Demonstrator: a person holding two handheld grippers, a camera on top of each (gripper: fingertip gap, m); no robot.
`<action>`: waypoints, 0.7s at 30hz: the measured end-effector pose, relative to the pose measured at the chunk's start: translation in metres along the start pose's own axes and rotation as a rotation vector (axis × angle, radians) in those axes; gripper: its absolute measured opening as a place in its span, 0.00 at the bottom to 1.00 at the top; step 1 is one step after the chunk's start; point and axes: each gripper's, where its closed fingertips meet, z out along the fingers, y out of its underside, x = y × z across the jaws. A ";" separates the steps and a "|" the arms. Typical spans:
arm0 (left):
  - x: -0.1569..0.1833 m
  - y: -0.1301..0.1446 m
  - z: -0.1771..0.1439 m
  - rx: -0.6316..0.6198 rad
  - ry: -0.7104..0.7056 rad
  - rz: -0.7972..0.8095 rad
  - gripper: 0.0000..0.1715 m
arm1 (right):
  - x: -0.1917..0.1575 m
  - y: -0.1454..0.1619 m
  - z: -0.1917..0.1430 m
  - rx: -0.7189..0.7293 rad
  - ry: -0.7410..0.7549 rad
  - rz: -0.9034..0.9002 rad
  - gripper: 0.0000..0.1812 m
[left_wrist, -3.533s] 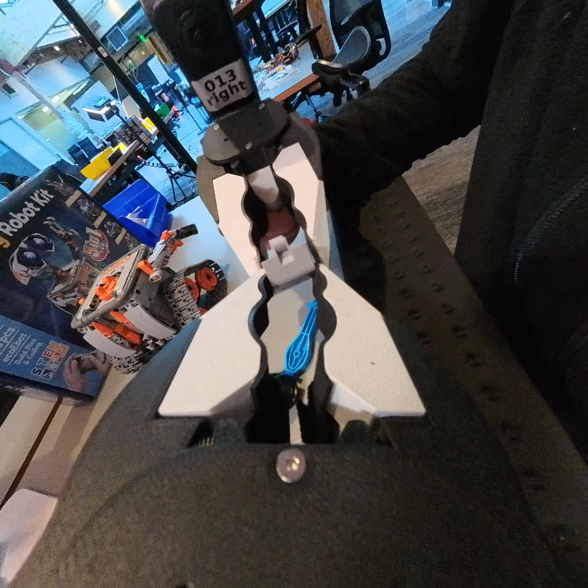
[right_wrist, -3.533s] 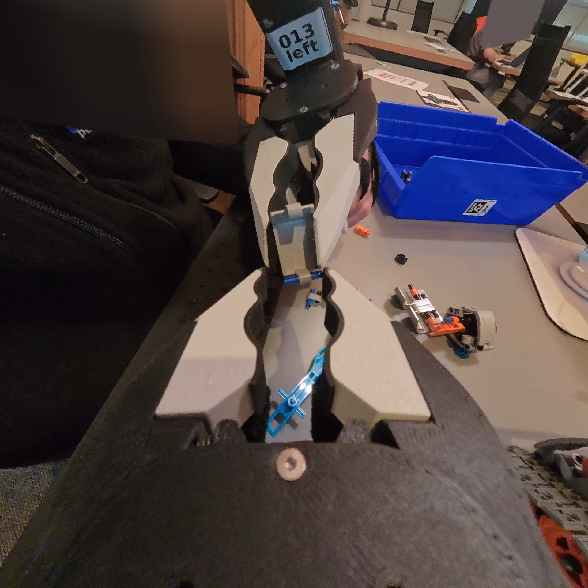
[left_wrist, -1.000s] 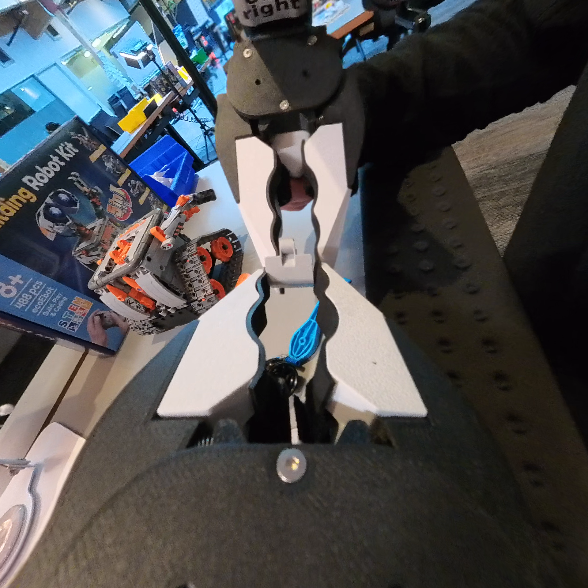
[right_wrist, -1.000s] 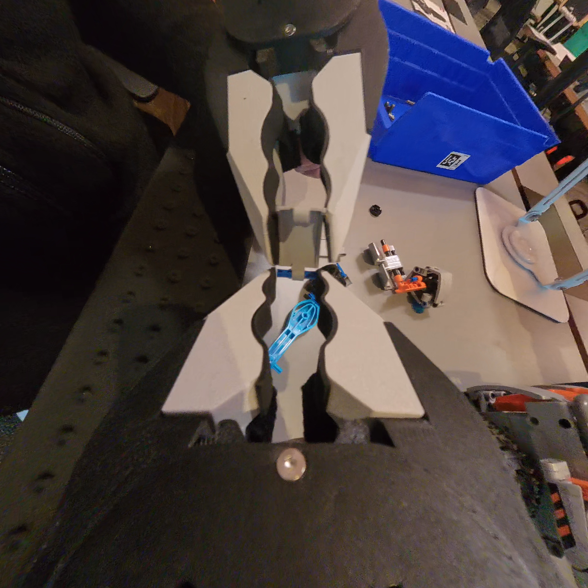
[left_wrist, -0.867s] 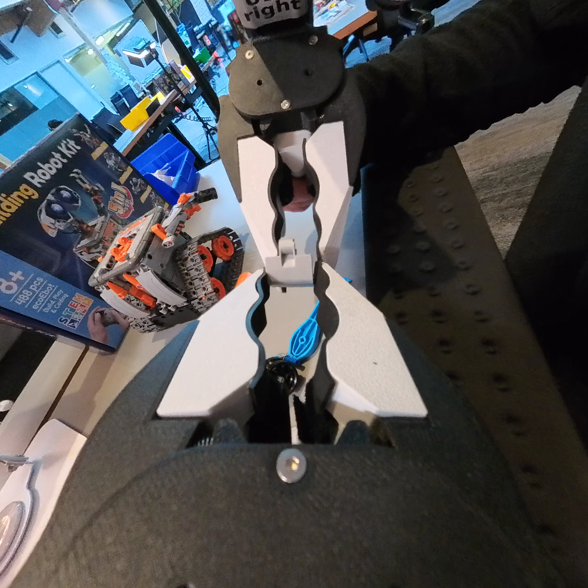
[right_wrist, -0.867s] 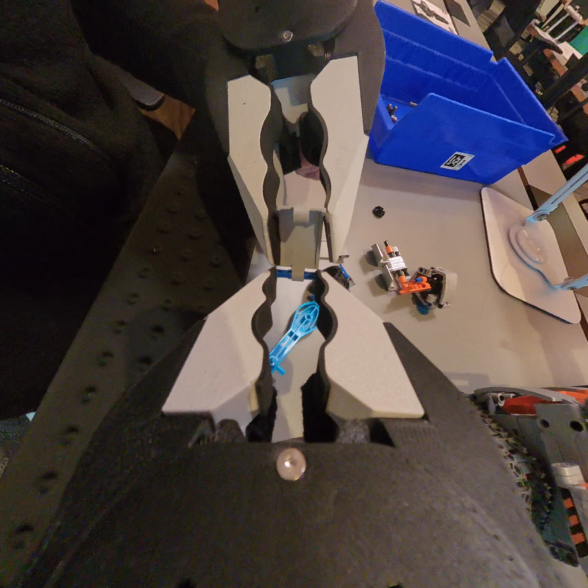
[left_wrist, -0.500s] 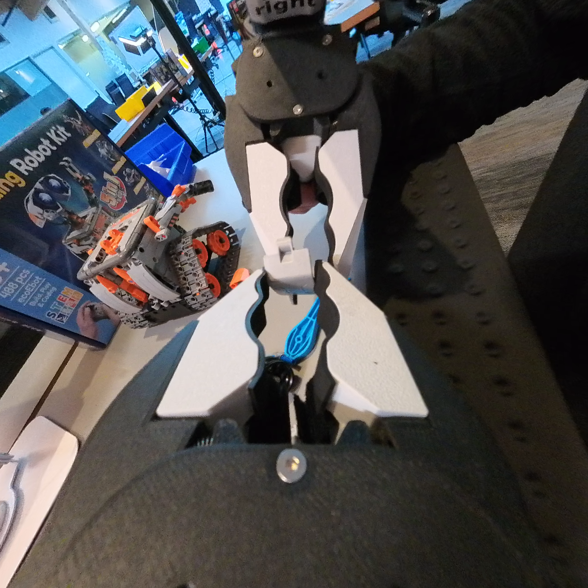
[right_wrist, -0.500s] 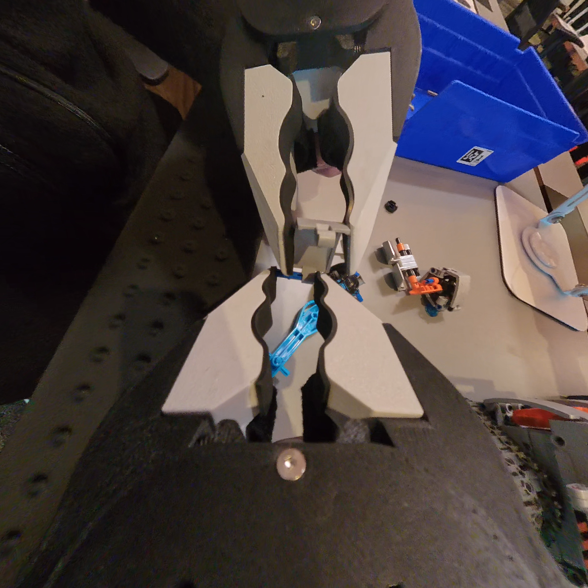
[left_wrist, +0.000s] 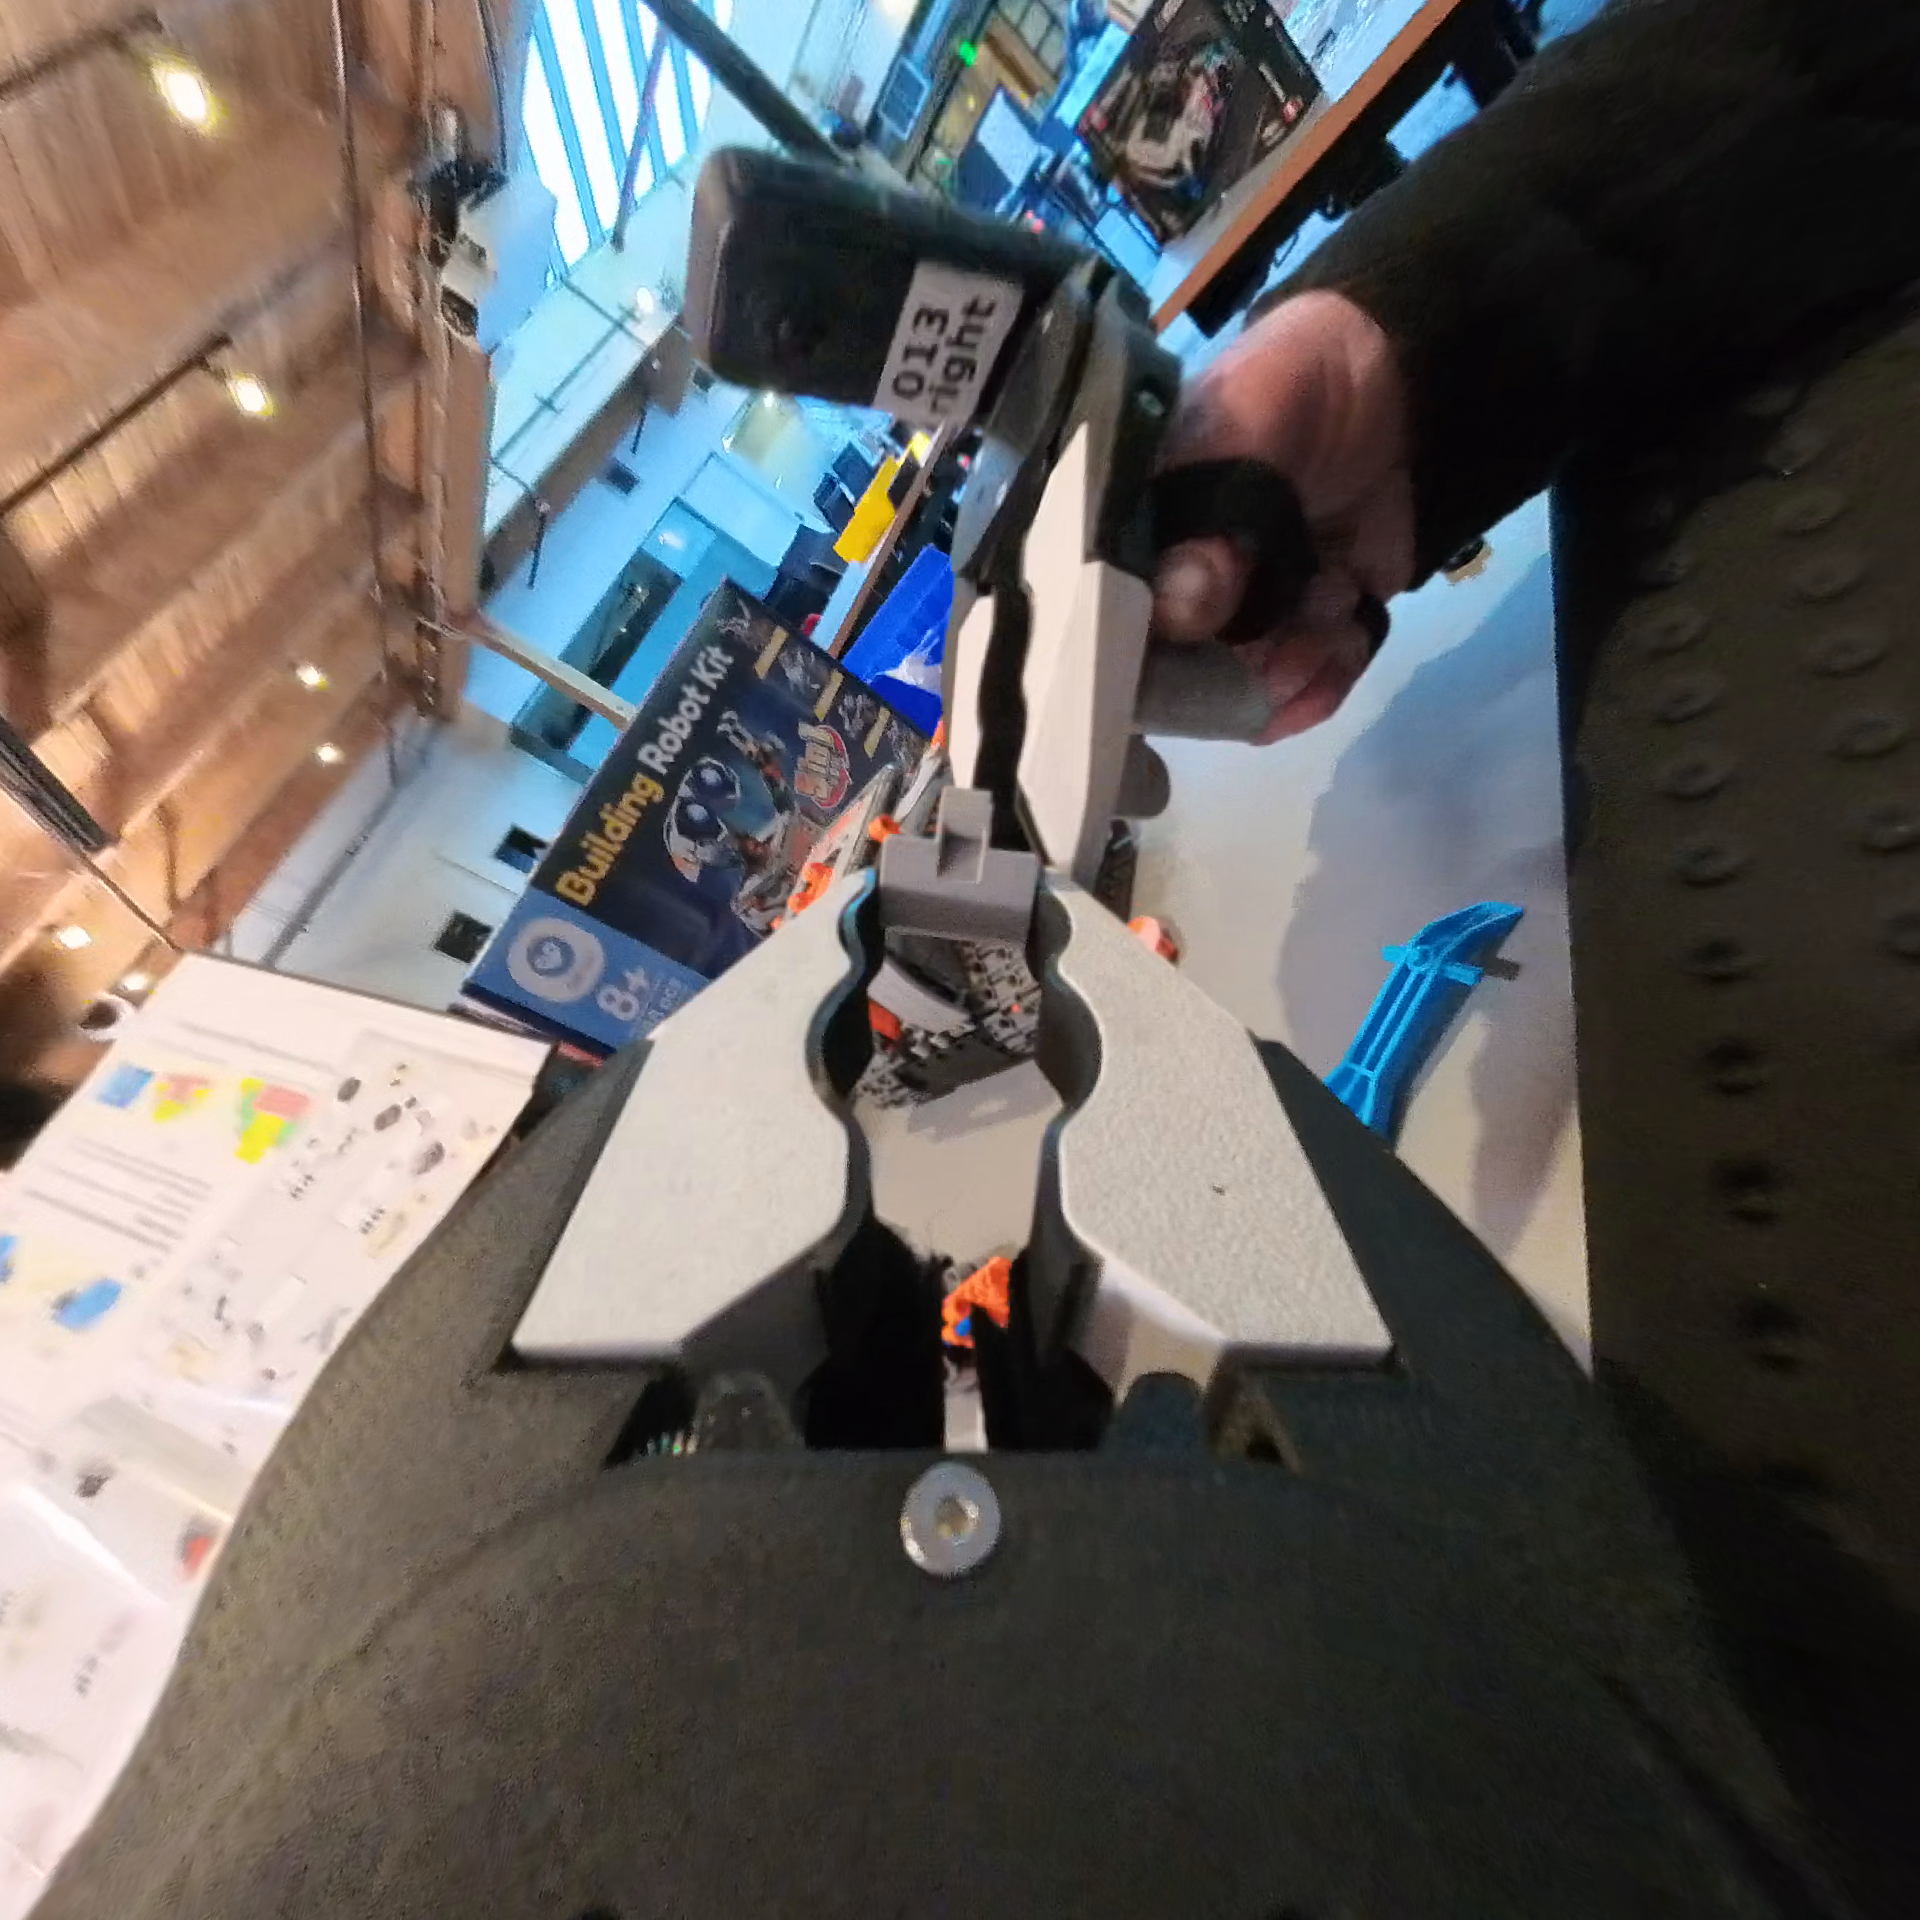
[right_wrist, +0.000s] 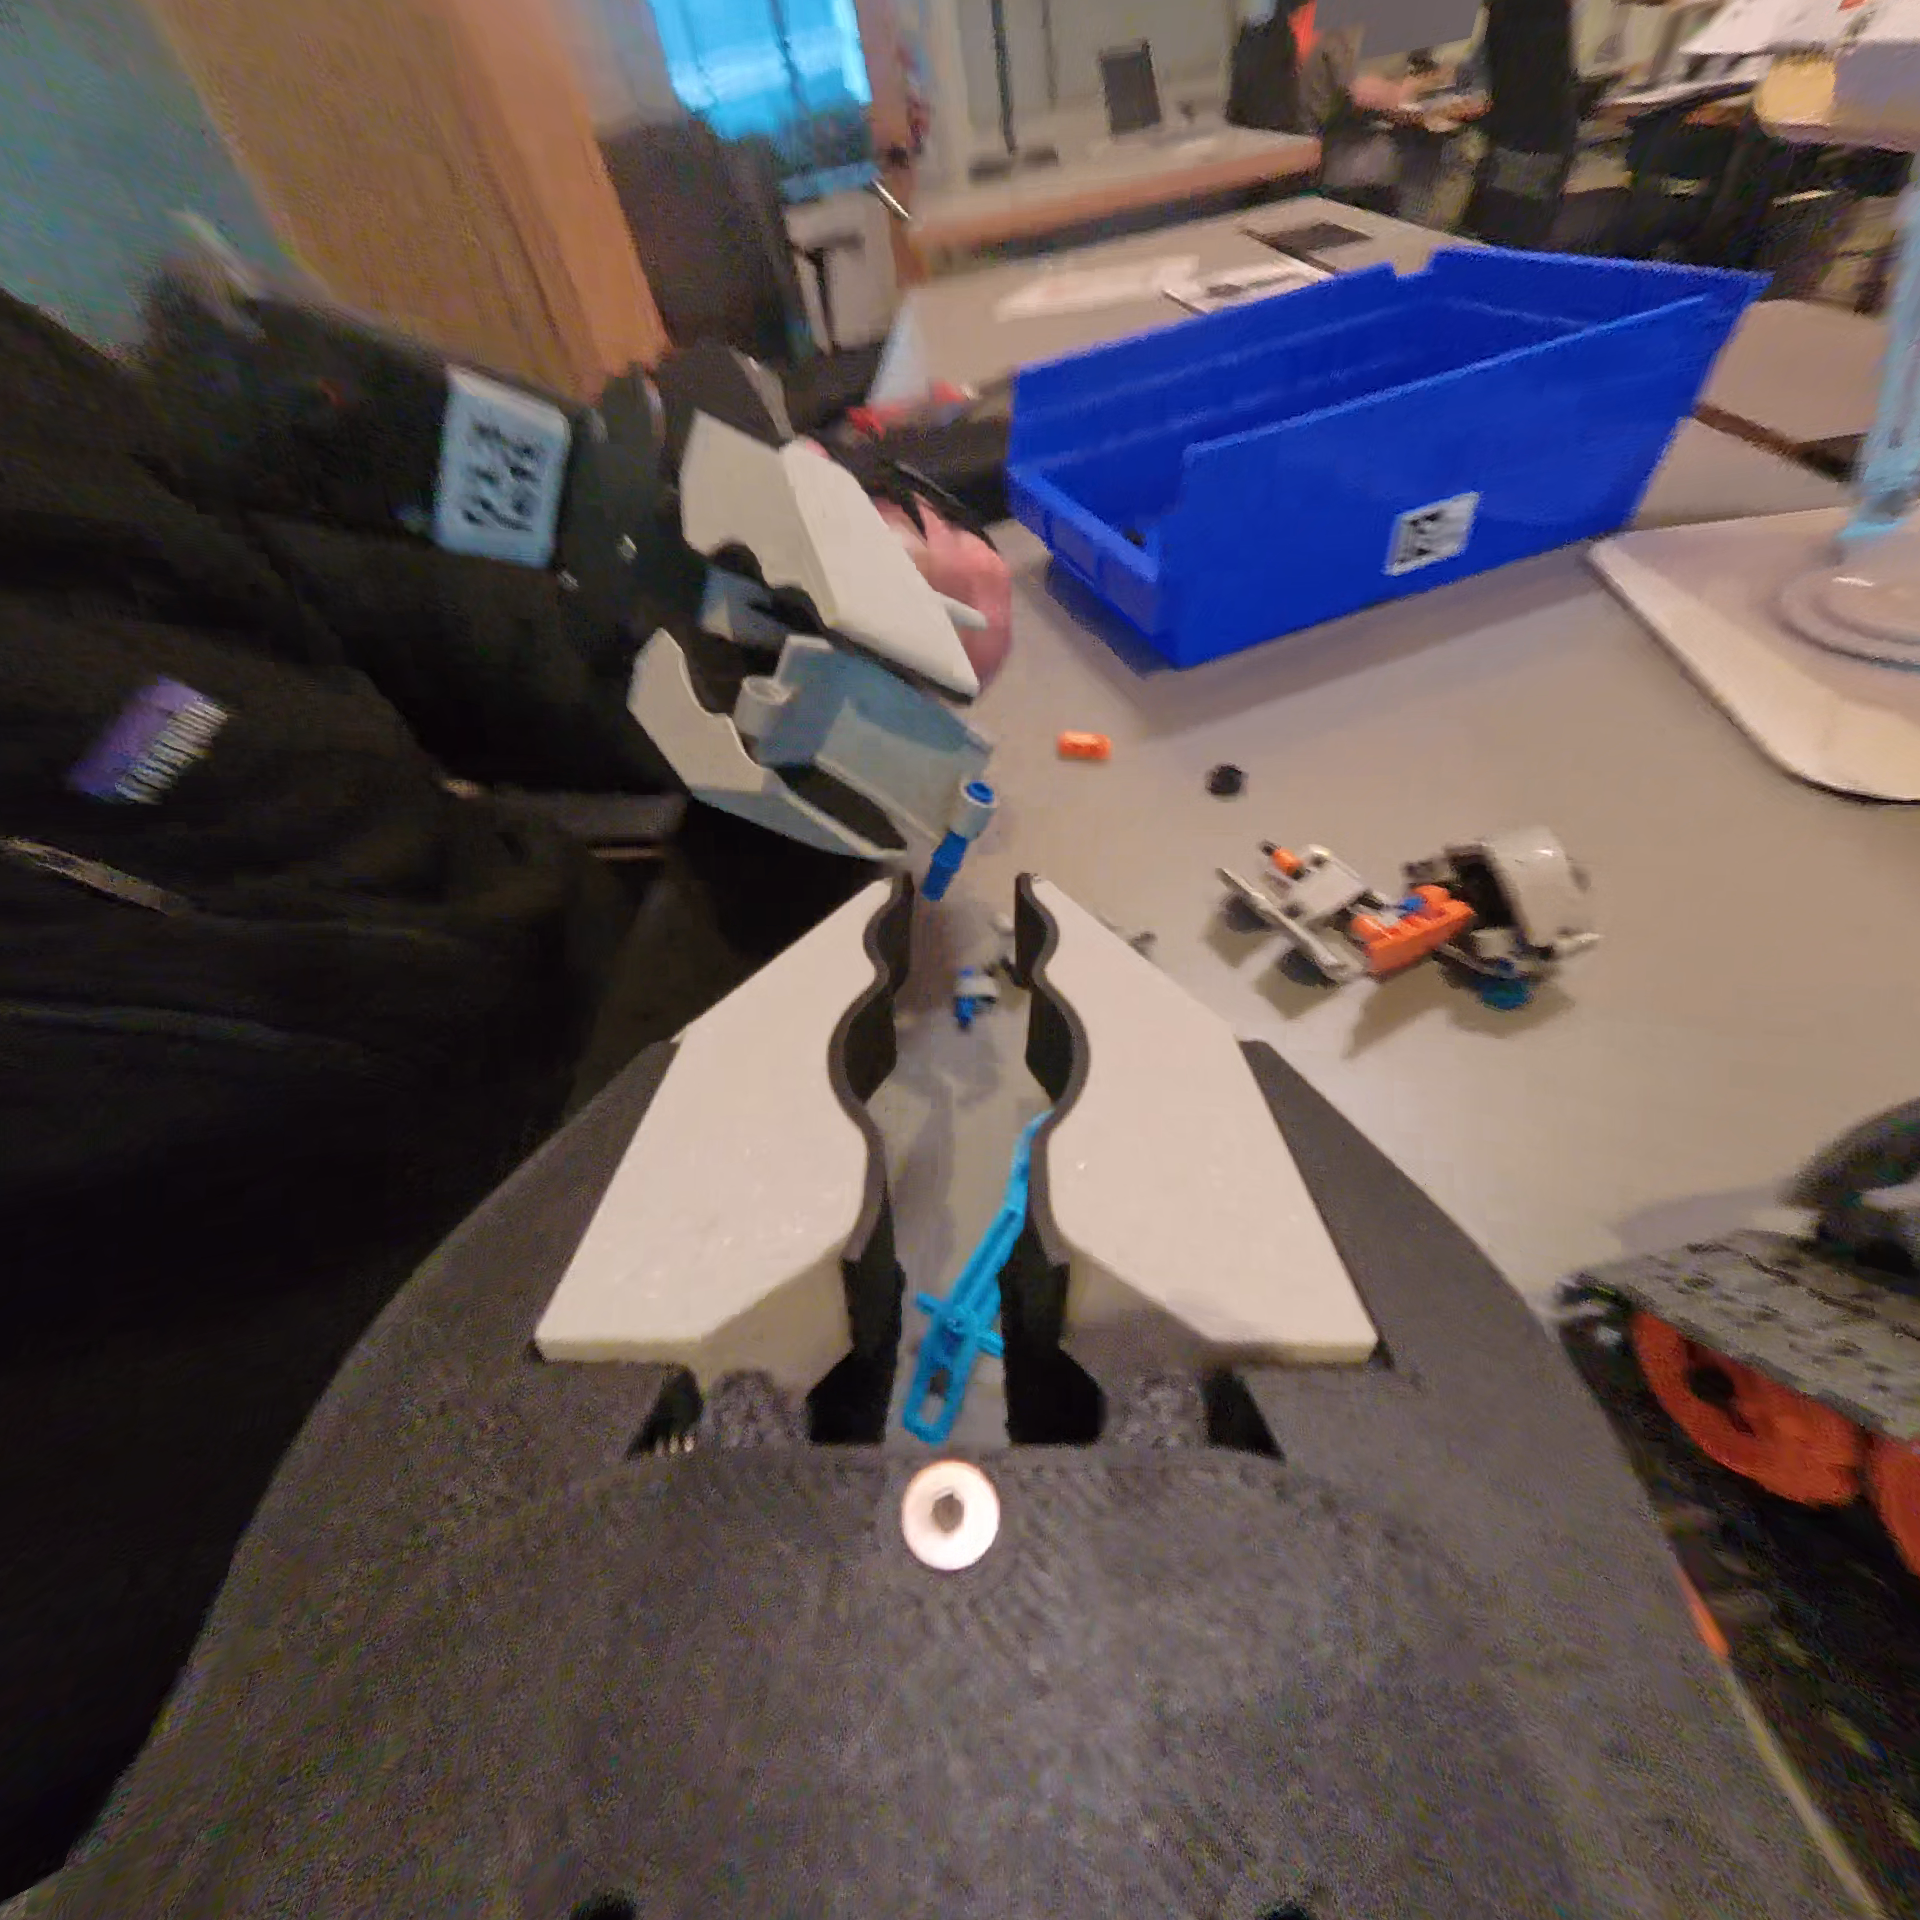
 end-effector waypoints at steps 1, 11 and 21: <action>0.000 -0.001 0.001 -0.002 -0.008 0.020 0.14 | -0.003 -0.002 0.000 0.021 -0.037 0.029 0.08; -0.001 -0.014 -0.004 0.037 -0.031 0.088 0.14 | -0.013 -0.007 0.002 0.041 -0.090 0.003 0.00; -0.060 0.006 -0.014 -0.046 -0.219 -0.201 0.13 | -0.020 0.044 0.030 -0.289 0.071 -0.298 0.00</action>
